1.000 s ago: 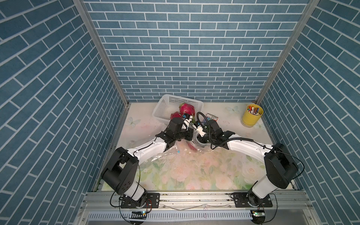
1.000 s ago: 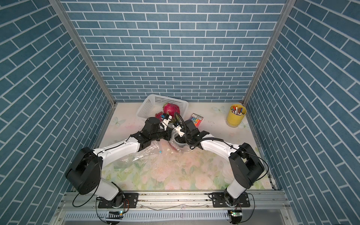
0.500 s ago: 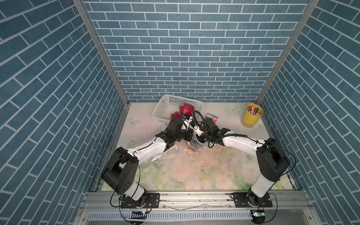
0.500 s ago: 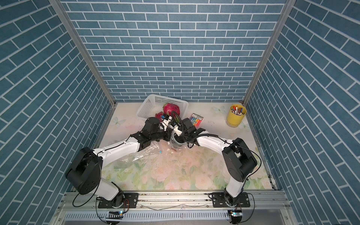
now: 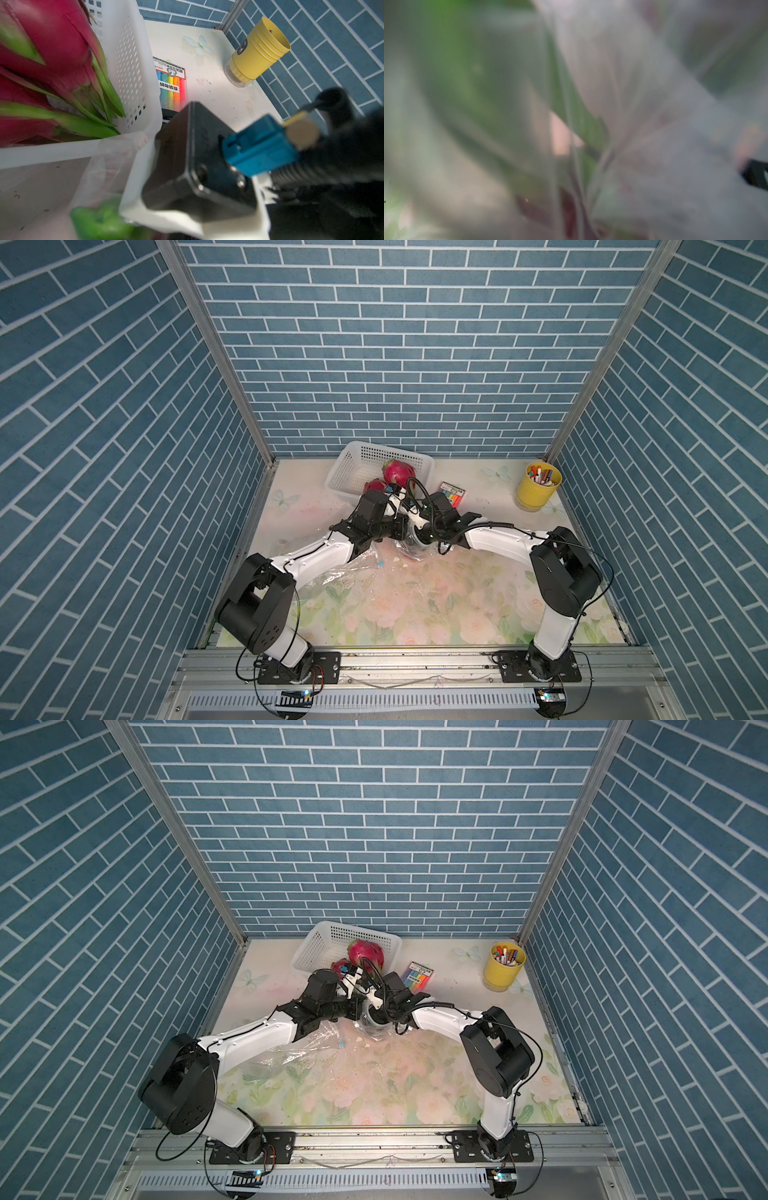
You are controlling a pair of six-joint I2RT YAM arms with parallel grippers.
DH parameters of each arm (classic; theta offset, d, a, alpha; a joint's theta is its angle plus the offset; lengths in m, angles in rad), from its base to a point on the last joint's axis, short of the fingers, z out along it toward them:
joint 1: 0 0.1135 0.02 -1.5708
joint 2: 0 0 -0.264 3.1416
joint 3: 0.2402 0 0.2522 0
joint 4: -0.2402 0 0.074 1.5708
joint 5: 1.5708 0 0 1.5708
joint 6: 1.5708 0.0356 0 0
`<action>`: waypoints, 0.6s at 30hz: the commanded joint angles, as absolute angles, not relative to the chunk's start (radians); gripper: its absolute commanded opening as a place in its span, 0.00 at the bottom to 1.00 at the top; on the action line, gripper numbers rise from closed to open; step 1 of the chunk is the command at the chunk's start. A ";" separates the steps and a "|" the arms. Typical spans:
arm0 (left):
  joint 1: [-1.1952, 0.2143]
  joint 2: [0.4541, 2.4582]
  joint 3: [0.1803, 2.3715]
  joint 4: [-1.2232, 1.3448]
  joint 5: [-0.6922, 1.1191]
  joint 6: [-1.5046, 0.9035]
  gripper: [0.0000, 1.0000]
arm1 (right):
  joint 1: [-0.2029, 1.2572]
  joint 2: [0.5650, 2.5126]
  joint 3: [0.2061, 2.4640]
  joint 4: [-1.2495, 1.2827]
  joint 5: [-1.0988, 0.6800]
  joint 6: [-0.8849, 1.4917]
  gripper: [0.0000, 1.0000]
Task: Open the zip-top bag and take out the dragon fruit
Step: Pick up the dragon fruit from the zipper food storage bag.
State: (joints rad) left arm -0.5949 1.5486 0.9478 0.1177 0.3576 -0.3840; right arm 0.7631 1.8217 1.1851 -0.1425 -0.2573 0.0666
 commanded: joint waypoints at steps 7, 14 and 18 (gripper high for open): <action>-0.617 1.486 0.944 0.190 0.378 -0.390 0.07 | 0.791 1.871 1.178 -0.168 -0.260 0.081 0.86; -0.601 1.442 0.934 0.185 0.331 -0.415 0.34 | 0.790 1.770 1.137 -0.169 -0.280 0.087 0.79; -0.594 1.391 0.933 0.179 0.294 -0.433 0.67 | 0.779 1.679 1.117 -0.199 -0.301 0.086 0.78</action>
State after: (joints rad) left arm -0.5919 1.4540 0.9150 0.0799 0.2966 -0.4175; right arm 0.7658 1.7458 1.1374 -0.1448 -0.2581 0.1188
